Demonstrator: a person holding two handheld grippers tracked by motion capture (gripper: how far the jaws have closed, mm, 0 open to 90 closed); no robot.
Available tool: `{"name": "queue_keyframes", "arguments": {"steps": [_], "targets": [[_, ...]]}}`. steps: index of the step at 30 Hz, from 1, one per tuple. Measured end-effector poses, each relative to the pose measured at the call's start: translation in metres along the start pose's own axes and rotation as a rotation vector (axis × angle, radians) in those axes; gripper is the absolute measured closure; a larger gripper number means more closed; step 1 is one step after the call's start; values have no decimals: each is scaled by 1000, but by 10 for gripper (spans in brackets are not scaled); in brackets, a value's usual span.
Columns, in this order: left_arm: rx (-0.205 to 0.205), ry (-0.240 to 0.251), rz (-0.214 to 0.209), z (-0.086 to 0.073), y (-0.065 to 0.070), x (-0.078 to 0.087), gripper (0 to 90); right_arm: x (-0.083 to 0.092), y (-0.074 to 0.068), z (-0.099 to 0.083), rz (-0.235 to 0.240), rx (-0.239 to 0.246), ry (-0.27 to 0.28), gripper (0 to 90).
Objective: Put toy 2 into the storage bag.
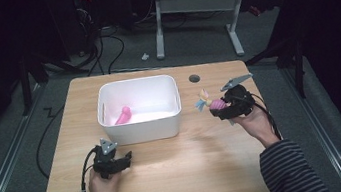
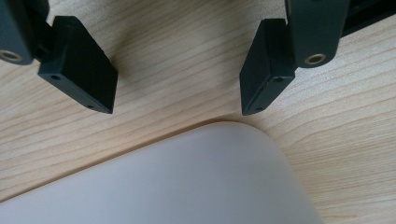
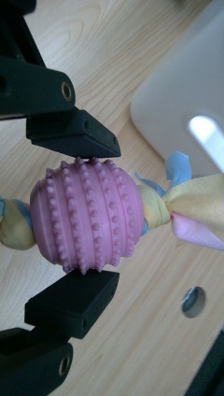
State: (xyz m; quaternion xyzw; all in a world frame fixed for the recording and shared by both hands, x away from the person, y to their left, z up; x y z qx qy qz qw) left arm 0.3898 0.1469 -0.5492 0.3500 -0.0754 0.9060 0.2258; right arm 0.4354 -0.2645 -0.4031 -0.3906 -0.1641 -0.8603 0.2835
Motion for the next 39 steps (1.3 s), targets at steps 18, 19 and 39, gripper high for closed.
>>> {"name": "queue_keyframes", "arguments": {"steps": [18,19,39], "targets": [[-1,-2,1,0,0,0,286,28,-20,62,84,52,84,347],[0,0,1,0,0,0,286,28,-25,71,127,53,93,347],[4,1,-1,0,-1,0,285,9,-58,123,168,134,99,346]]}}
Point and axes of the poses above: each handheld gripper's, and its own axes: x roughly backward along the jaws, z roughly out of its top, y roughly to its right, the point moved 2 cm from there along -x, roughly forward along the jaws
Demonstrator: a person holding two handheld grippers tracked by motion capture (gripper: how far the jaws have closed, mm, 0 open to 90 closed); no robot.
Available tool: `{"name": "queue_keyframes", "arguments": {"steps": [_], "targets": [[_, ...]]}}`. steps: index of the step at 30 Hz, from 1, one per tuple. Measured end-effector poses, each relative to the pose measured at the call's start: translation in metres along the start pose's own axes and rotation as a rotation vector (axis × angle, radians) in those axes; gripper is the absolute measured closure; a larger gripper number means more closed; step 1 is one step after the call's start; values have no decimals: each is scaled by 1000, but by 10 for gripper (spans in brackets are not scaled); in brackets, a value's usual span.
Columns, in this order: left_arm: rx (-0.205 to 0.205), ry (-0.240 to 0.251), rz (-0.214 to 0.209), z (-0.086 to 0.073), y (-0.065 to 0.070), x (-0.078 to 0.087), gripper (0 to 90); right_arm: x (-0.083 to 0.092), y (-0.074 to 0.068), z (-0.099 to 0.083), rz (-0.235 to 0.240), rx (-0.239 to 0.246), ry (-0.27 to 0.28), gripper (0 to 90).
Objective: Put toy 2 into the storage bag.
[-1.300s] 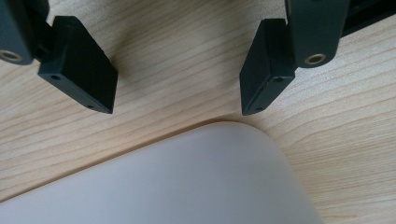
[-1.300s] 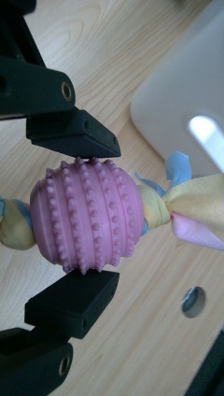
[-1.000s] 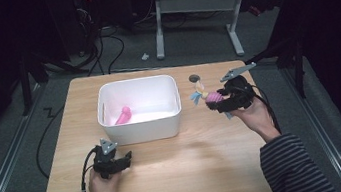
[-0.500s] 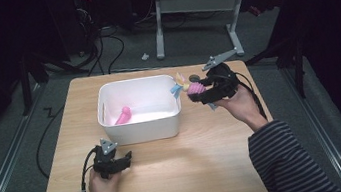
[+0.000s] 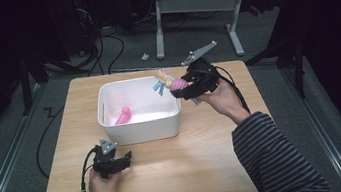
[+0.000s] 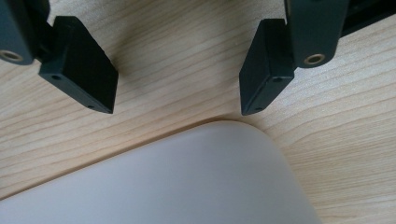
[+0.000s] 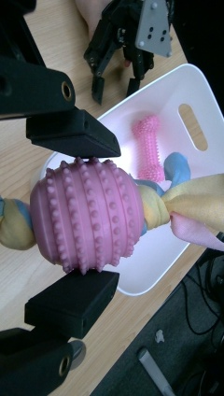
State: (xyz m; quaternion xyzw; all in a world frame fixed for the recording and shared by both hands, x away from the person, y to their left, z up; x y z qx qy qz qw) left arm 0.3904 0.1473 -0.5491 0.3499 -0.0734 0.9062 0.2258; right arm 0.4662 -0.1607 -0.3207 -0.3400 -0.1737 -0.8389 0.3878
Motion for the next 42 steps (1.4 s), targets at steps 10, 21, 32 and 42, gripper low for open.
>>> {"name": "queue_keyframes", "arguments": {"steps": [10,21,32,42], "targets": [[-5,-2,2,0,1,0,285,-25,-7,15,29,16,-29,346],[-5,-1,5,0,1,0,285,-60,-25,23,65,81,-90,346],[-5,-1,5,0,1,0,284,-81,-39,22,117,108,-125,344],[-3,-2,1,0,0,0,283,-93,-51,21,154,136,-163,342]]}}
Point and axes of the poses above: each handheld gripper's, and its own axes: x roughly backward along the jaws, z roughly out of its top, y roughly to its right, the point moved 2 cm from there along -x, roughly forward along the jaws
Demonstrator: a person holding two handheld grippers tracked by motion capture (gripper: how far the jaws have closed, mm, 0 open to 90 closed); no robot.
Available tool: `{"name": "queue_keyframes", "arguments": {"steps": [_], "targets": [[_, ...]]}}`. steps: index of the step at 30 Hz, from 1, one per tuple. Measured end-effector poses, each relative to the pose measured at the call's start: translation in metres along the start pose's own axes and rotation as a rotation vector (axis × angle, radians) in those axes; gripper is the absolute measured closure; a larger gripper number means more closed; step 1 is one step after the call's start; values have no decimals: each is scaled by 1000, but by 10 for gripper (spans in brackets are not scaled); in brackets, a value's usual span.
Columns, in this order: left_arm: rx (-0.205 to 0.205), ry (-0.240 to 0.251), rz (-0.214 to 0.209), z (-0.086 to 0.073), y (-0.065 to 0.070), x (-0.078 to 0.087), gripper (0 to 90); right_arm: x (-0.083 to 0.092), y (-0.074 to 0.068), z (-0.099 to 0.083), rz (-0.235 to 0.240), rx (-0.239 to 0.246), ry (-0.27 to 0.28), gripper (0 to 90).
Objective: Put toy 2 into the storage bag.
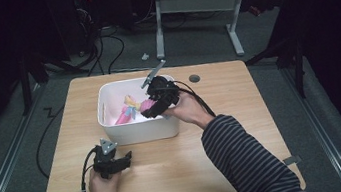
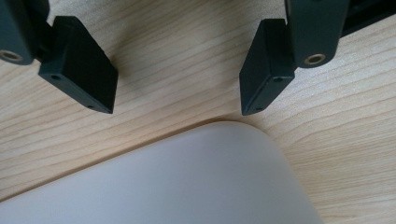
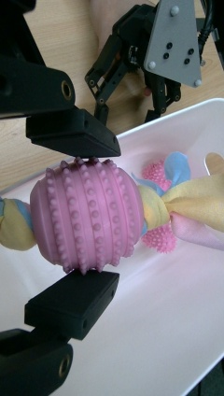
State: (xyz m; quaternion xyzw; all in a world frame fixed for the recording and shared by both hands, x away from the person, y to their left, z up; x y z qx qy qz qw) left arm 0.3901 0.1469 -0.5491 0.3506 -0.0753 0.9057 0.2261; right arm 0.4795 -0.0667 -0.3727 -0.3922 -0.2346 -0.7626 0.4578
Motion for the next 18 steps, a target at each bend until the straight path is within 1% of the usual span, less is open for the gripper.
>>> {"name": "queue_keyframes", "arguments": {"steps": [2,3,8,12,18], "targets": [[0,-2,-1,0,0,0,283,-2,-2,0,4,0,-13,341],[1,1,1,0,0,0,283,-3,-2,1,6,7,-17,341],[1,1,1,0,0,0,282,-6,-2,1,9,10,-19,336],[1,1,0,0,0,0,282,-5,-1,0,25,-11,-20,311],[0,-1,-1,0,0,0,282,0,0,-4,34,-25,8,295]]}}
Point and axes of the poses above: each handheld gripper's, and its own axes: x roughly backward along the jaws, z roughly out of its top, y roughly to its right, the point moved 2 cm from there along -x, roughly forward along the jaws
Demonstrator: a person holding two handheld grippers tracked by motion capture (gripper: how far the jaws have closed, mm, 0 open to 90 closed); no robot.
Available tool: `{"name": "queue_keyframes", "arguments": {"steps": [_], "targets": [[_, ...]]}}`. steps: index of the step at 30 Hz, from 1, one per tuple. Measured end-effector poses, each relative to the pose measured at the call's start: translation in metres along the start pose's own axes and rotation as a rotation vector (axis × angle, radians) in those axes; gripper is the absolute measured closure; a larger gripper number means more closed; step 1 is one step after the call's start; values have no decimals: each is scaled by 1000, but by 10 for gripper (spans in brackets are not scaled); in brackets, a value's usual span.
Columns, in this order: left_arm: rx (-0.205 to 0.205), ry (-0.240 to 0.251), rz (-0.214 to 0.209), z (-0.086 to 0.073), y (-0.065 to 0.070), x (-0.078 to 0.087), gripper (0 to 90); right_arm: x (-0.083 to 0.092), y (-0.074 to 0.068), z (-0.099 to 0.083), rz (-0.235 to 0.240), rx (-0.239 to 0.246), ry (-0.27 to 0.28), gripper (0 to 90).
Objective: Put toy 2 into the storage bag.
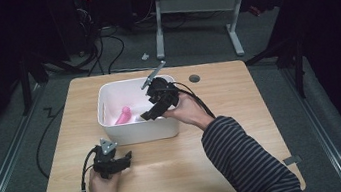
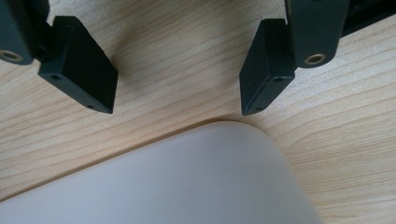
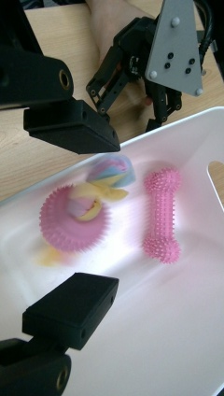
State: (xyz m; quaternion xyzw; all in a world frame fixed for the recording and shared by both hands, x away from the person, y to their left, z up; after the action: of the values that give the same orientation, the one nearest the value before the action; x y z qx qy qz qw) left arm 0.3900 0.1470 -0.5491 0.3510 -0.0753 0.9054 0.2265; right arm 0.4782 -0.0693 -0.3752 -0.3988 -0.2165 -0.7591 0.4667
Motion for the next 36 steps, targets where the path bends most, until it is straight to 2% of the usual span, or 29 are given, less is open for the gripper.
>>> {"name": "queue_keyframes", "arguments": {"steps": [5,7,15,20,23,28,36], "targets": [[-1,1,1,0,0,0,282,11,1,-8,-27,-1,38,311],[-2,2,3,0,0,0,282,19,4,-12,-40,-9,70,317],[-4,1,6,0,1,0,282,55,13,-39,-94,-78,177,335],[-4,1,6,0,1,0,283,70,17,-54,-132,-104,192,343],[-4,1,7,0,1,0,283,79,20,-62,-137,-132,217,343],[-7,-2,8,0,1,0,283,92,25,-74,-158,-151,244,343],[-7,-2,8,0,1,0,283,102,31,-90,-186,-186,240,344]]}}
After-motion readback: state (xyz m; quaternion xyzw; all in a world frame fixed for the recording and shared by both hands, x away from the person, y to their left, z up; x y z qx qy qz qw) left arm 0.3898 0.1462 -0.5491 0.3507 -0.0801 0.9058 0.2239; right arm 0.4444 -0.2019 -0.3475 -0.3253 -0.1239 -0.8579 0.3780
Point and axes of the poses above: each handheld gripper's, and its own axes: x roughly backward along the jaws, z roughly out of its top, y roughly to its right, the point moved 2 cm from there along -x, roughly forward along the jaws
